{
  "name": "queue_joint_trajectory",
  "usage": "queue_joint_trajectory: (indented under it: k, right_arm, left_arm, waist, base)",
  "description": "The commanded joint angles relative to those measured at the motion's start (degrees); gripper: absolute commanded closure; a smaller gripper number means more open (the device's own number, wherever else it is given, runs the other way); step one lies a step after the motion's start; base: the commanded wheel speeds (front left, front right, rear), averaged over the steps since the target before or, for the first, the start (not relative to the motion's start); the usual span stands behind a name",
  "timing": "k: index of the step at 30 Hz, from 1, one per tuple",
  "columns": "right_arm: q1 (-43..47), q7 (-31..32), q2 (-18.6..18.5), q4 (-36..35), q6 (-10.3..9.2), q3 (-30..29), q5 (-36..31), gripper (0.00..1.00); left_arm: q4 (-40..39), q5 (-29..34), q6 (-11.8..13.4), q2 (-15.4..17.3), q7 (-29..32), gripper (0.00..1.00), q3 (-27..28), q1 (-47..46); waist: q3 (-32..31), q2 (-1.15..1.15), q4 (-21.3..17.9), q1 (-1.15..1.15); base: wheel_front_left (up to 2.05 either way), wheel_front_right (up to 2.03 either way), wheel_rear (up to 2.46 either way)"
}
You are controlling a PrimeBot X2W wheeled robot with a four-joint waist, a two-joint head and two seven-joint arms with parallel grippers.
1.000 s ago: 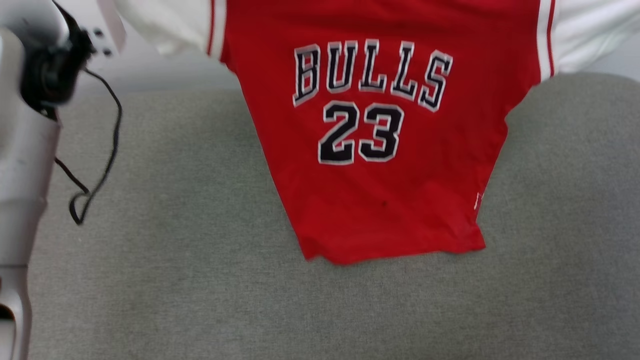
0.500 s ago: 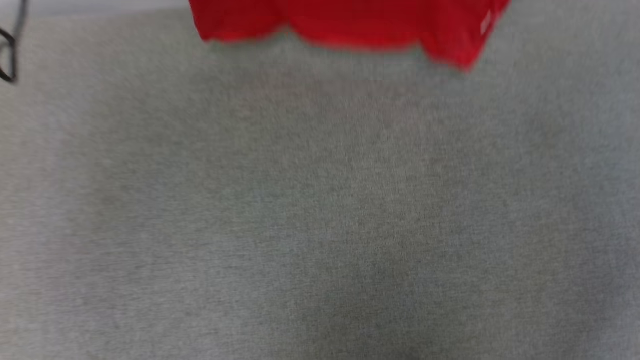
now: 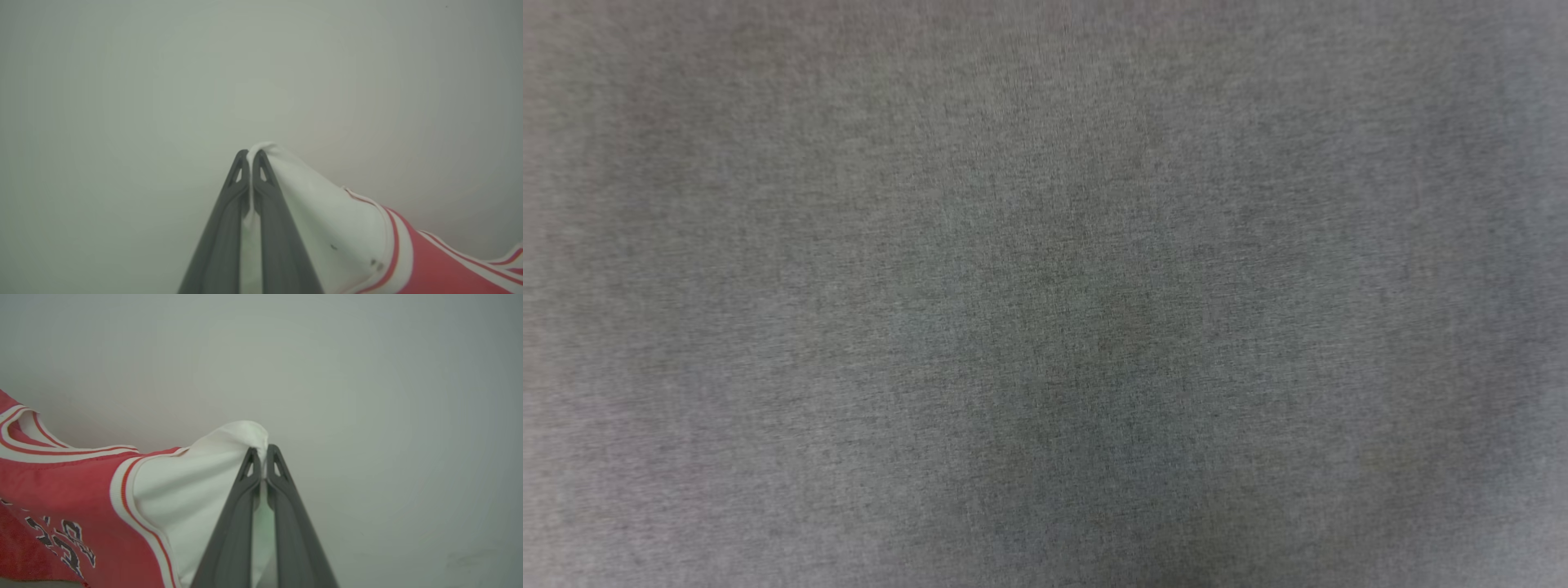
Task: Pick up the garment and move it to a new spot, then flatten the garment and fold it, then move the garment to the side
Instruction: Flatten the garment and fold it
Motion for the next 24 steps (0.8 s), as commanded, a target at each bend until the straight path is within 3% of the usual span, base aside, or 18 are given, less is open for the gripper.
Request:
queue_joint_trajectory:
  k: [1,6,12,17,24]
  right_arm:
    - [-0.71,-0.31,0.11,0.62,-0.06,0.17,0.36,1.00]
    - [-0.76,-1.82,1.03,4.28,-0.05,1.90,2.81,1.00]
    - [2.11,-3.00,-0.46,6.81,-0.05,4.48,5.46,1.00]
    - [7.96,-2.64,-3.53,3.99,-0.05,7.37,8.65,1.00]
    - [25.41,-2.69,-7.37,-3.88,-0.06,8.82,12.87,1.00]
  left_arm:
    - [0.24,-0.29,-0.15,-0.09,-0.23,1.00,0.10,0.33]
    - [2.53,-1.92,-1.49,-1.10,-1.60,1.00,0.43,2.21]
    - [4.85,-4.60,-3.37,-2.37,-3.97,1.00,1.23,6.54]
    - [4.06,-6.82,-5.03,-2.88,-6.32,1.00,2.01,13.45]
    - [-2.79,-10.51,-4.42,-1.98,-10.52,1.00,4.35,33.36]
  waist:
    - [1.44,0.00,-0.21,-0.01]
    - [3.29,0.00,0.09,-0.01]
    - [2.69,0.00,1.11,-0.01]
    - [-0.18,0.00,2.37,-0.01]
    - [-8.34,0.00,3.68,-0.01]
  base:
    - [0.00,0.00,0.00]
    - [0.00,0.00,0.00]
    - [0.00,0.00,0.00]
    - [0.00,0.00,0.00]
    - [0.00,0.00,0.00]
